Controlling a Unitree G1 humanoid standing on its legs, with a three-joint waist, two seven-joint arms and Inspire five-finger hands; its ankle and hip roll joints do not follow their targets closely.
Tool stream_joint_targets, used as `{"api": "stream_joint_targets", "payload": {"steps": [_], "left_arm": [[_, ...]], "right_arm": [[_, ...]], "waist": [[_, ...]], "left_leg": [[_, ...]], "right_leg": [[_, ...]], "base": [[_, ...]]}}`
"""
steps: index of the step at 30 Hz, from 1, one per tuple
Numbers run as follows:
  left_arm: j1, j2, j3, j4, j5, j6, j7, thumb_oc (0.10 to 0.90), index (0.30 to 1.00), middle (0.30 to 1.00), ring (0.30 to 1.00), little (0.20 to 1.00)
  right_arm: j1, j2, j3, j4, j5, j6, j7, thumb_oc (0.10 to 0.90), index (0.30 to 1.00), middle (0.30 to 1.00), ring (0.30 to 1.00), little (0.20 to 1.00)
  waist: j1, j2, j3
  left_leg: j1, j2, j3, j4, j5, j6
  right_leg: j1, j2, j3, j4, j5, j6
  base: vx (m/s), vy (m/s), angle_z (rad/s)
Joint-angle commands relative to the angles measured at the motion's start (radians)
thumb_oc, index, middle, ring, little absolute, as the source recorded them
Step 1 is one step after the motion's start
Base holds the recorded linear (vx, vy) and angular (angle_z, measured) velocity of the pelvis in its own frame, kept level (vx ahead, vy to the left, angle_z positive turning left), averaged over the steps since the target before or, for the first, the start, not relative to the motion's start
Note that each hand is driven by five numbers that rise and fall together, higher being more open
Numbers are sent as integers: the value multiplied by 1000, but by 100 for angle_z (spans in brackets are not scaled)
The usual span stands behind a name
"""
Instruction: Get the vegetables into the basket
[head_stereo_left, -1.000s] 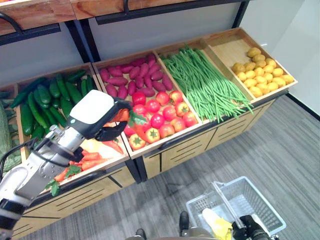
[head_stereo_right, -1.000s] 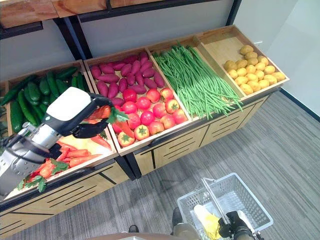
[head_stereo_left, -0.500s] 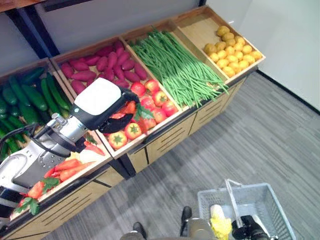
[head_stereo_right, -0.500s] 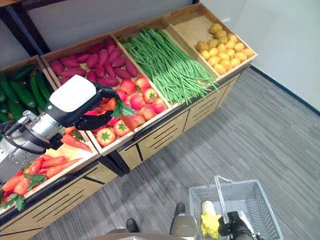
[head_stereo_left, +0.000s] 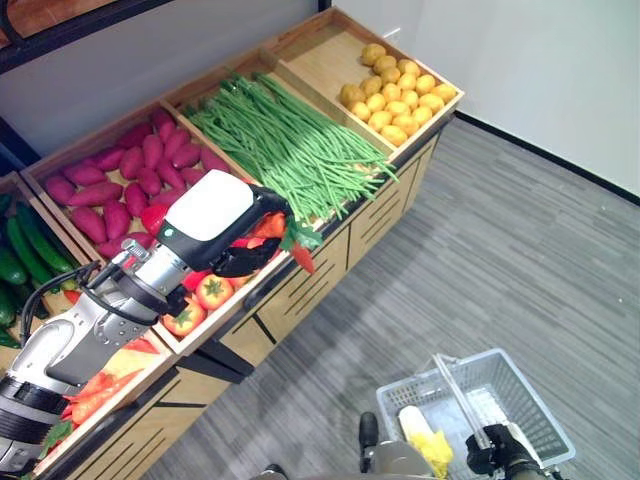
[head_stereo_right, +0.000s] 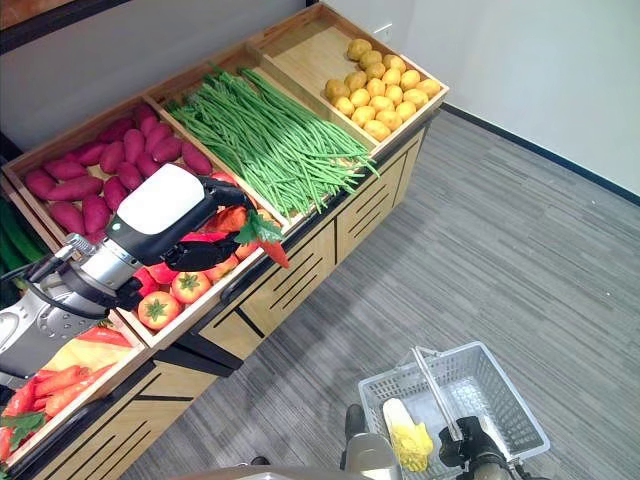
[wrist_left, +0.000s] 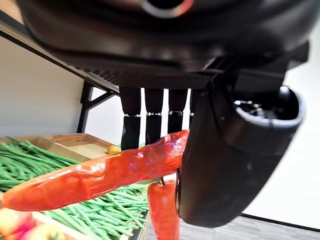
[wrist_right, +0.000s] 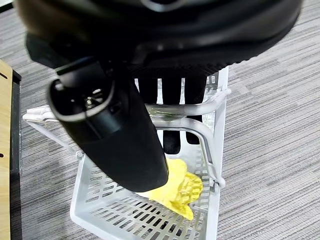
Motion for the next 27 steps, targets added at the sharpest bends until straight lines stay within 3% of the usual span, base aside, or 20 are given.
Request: {"api": "stream_joint_targets", "payload": {"steps": [1, 2, 4, 5, 6, 8, 12, 14, 15, 18, 19, 20, 24, 27], "left_arm": [[-91, 19, 74, -62, -94, -18, 77, 400, 300, 300, 300, 300], [-70, 16, 85, -64, -80, -15, 91, 400, 300, 300, 300, 300], [-39, 20, 109, -60, -64, -12, 113, 400, 300, 300, 300, 300], [-36, 20, 112, -61, -63, -12, 114, 400, 300, 300, 300, 300], [-21, 14, 134, -72, -77, -11, 121, 400, 300, 300, 300, 300], [-23, 20, 129, -78, -90, -15, 110, 400, 300, 300, 300, 300], [-55, 54, 86, -86, -95, -24, 89, 400, 300, 300, 300, 300], [-71, 65, 73, -84, -94, -29, 89, 400, 300, 300, 300, 300], [-64, 65, 81, -84, -89, -32, 90, 400, 300, 300, 300, 300], [-58, 69, 92, -79, -85, -35, 99, 400, 300, 300, 300, 300], [-50, 71, 98, -73, -83, -34, 101, 400, 300, 300, 300, 300], [-50, 74, 103, -69, -81, -30, 100, 400, 300, 300, 300, 300], [-36, 75, 129, -75, -86, -21, 88, 400, 300, 300, 300, 300], [-28, 74, 140, -77, -84, -18, 76, 400, 300, 300, 300, 300]], "right_arm": [[-51, -85, -2, 2, 33, -37, -62, 400, 300, 300, 300, 300], [-66, -94, 3, -3, 37, -38, -67, 400, 300, 300, 300, 300], [-80, -100, 21, 4, 34, -43, -64, 400, 300, 300, 300, 300], [-81, -100, 23, 5, 34, -44, -65, 400, 300, 300, 300, 300], [-79, -95, 32, 8, 28, -46, -60, 400, 300, 300, 300, 300], [-61, -88, 30, 6, 29, -43, -54, 400, 300, 300, 300, 300], [-45, -61, 22, 1, 29, -34, -50, 400, 300, 300, 300, 300], [-44, -48, 23, -4, 26, -32, -48, 400, 300, 300, 300, 300], [-52, -41, 24, -7, 23, -30, -49, 400, 300, 300, 300, 300], [-61, -39, 28, -28, 16, -30, -52, 400, 300, 300, 300, 300], [-59, -39, 32, -45, 14, -33, -52, 400, 300, 300, 300, 300], [-62, -36, 34, -47, 17, -37, -55, 400, 300, 300, 300, 300], [-59, -32, 28, -31, 11, -39, -60, 400, 300, 300, 300, 300], [-62, -28, 33, -37, 7, -38, -63, 400, 300, 300, 300, 300]], "waist": [[28, -30, -31], [51, -34, -24], [82, -37, -25], [81, -37, -26], [86, -30, -22], [78, -27, -30], [48, -39, -40], [40, -51, -36], [39, -59, -32], [42, -64, -18], [48, -63, -12], [72, -53, -6], [99, -40, -22], [118, -56, -54]], "left_leg": [[-102, -23, -163, 54, 3, -53], [-127, -46, -286, 30, -8, -47], [-163, -50, -446, -10, -6, -40], [-163, -50, -446, -12, -5, -40], [-171, -55, -516, -26, 0, -36], [-140, -56, -490, -50, -5, -25], [-66, -106, -399, -94, -39, 14], [-55, -132, -356, -102, -54, 32], [-52, -147, -323, -105, -65, 41], [-64, -150, -289, -88, -67, 48], [-76, -144, -273, -74, -68, 52], [-97, -129, -249, -61, -62, 59], [-115, -112, -209, -82, -35, 63], [-116, -109, -169, -106, -18, 51]], "right_leg": [[26, -35, 27, 9, 1, 67], [18, -37, 62, 10, 5, 70], [6, -34, 130, 17, 6, 76], [4, -34, 130, 19, 6, 75], [4, -34, 168, 28, 0, 81], [11, -44, 178, 31, -3, 87], [-13, -89, 242, 53, 25, 131], [-46, -112, 281, 52, 70, 163], [-72, -129, 301, 36, 124, 186], [-106, -139, 303, 41, 161, 196], [-119, -137, 286, 63, 147, 190], [-106, -149, 196, 122, 96, 165], [-47, -160, 56, 220, 12, 138], [-7, -161, 7, 150, 27, 144]], "base": [[-16, 0, -26], [10, 16, -63], [49, 32, -100], [80, 118, -115], [58, 103, -89], [107, 266, -77], [40, 348, -75], [-90, 321, -66], [-160, 257, -80], [-107, 89, -55], [-236, 74, -44], [-240, 67, -43], [-139, 21, -57], [-35, -122, -42]]}}
